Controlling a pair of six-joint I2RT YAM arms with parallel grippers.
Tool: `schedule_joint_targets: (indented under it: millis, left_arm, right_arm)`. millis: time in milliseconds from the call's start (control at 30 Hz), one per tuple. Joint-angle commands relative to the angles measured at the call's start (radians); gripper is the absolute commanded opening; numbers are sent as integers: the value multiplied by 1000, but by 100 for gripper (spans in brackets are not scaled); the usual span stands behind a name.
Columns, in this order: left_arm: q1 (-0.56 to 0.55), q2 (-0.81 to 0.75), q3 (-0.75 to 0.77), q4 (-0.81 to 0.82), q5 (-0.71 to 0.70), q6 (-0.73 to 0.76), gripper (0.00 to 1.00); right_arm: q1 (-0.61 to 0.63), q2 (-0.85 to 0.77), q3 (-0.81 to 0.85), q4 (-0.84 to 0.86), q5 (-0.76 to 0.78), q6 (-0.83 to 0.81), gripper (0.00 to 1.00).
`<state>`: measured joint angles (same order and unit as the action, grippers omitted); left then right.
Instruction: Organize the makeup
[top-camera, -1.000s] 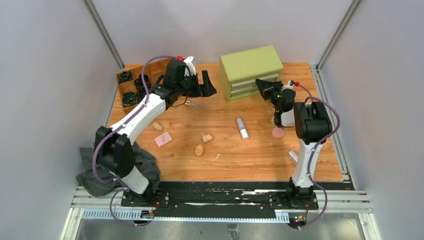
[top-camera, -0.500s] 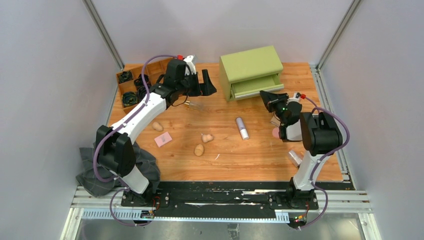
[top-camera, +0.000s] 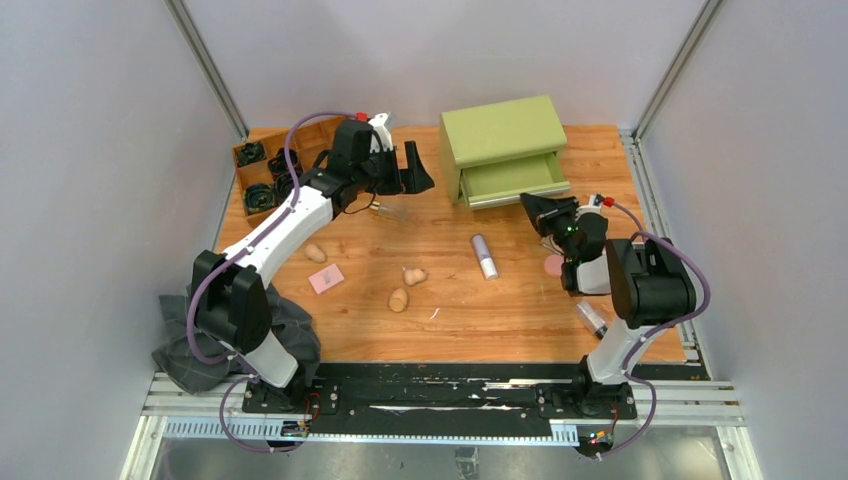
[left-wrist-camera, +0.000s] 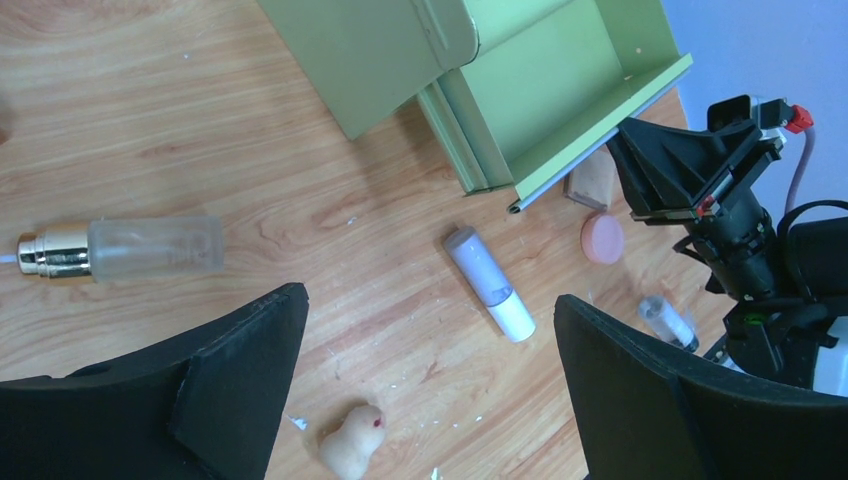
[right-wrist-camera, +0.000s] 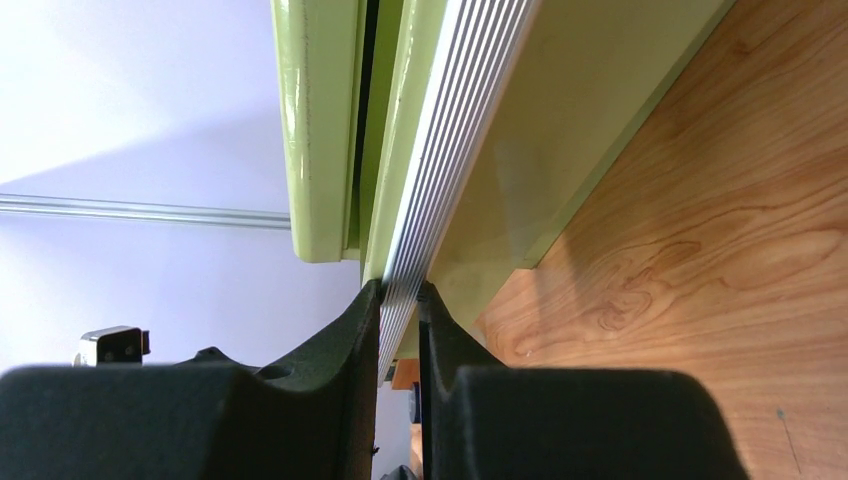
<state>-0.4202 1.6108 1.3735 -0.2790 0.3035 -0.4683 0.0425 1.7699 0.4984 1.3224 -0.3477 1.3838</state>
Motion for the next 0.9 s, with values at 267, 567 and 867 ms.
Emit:
schedule_joint_targets:
  millis: [267, 567, 867]
  left_arm:
    - [5, -53, -39, -1, 16, 11, 98]
    - [4, -86, -36, -59, -1, 32, 98]
    - [4, -193, -143, -160, -81, 123, 98]
  right_arm:
    - [-18, -109, -48, -136, -60, -124, 27]
    - [-49, -379, -94, -430, -99, -254, 61]
    - [-44, -823, 120, -1497, 156, -810, 73]
